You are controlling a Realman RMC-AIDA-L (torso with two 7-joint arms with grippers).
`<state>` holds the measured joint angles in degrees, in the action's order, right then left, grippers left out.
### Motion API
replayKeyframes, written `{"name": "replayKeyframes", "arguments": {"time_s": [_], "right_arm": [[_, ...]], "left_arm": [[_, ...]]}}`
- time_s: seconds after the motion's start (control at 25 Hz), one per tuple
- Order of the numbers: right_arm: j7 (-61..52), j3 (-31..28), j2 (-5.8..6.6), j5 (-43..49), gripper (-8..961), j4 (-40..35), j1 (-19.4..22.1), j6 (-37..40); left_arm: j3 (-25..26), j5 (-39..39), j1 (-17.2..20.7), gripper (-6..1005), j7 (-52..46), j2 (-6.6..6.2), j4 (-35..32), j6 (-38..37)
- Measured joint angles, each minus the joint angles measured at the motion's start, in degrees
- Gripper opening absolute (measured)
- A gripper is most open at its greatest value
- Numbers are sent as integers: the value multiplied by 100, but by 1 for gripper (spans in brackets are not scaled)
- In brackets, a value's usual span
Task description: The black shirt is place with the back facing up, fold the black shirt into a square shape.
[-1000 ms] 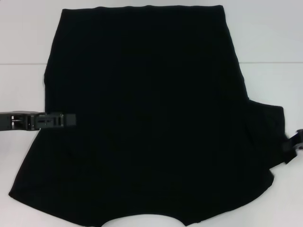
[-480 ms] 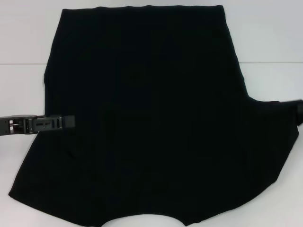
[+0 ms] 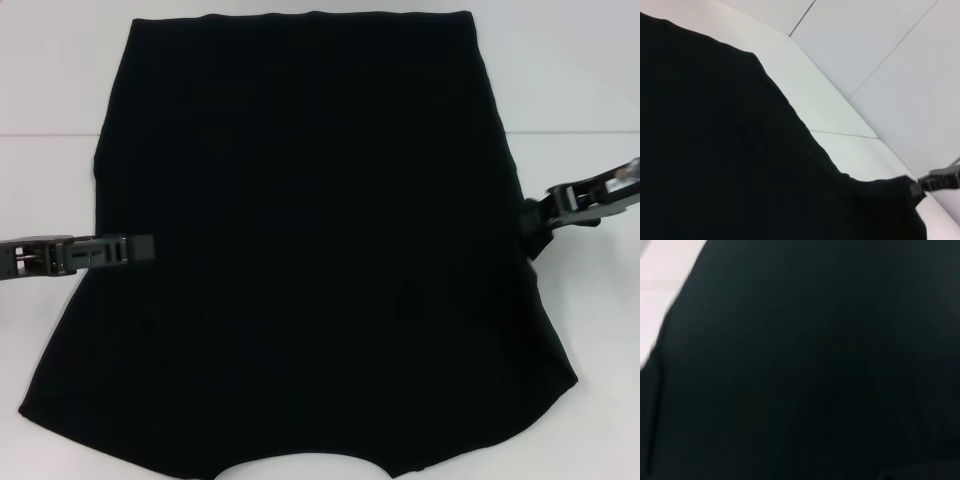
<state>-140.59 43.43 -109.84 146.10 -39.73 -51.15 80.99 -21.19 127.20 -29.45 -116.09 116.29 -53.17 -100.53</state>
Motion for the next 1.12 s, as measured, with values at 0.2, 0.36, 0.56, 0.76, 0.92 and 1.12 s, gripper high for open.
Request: {"name": "replayKeyframes", "arguments": {"time_s": [0.2,0.36,0.56,0.76,0.92,1.12], "right_arm": [[5,885,-48,36,72,-38,-181,34],[80,1543,-144,55,79,-39,-255,35],[139,1802,-244,58,89,-43,-364,-115],[135,1817,-332,67,98,-20,-422,-292],[144,1947,-367,68,106,53,-471,-288],[100,2261,-434,292,115,83,-559,-287]], "left_arm": [[18,-10,33,725,0,-5,7,37],[159,-11,61,724,16,3,9,70],[228,-12,61,723,39,-11,66,102],[229,-13,38,724,62,-32,143,143],[229,-15,32,725,64,-42,144,195],[236,-81,14,725,66,-55,142,226]]}}
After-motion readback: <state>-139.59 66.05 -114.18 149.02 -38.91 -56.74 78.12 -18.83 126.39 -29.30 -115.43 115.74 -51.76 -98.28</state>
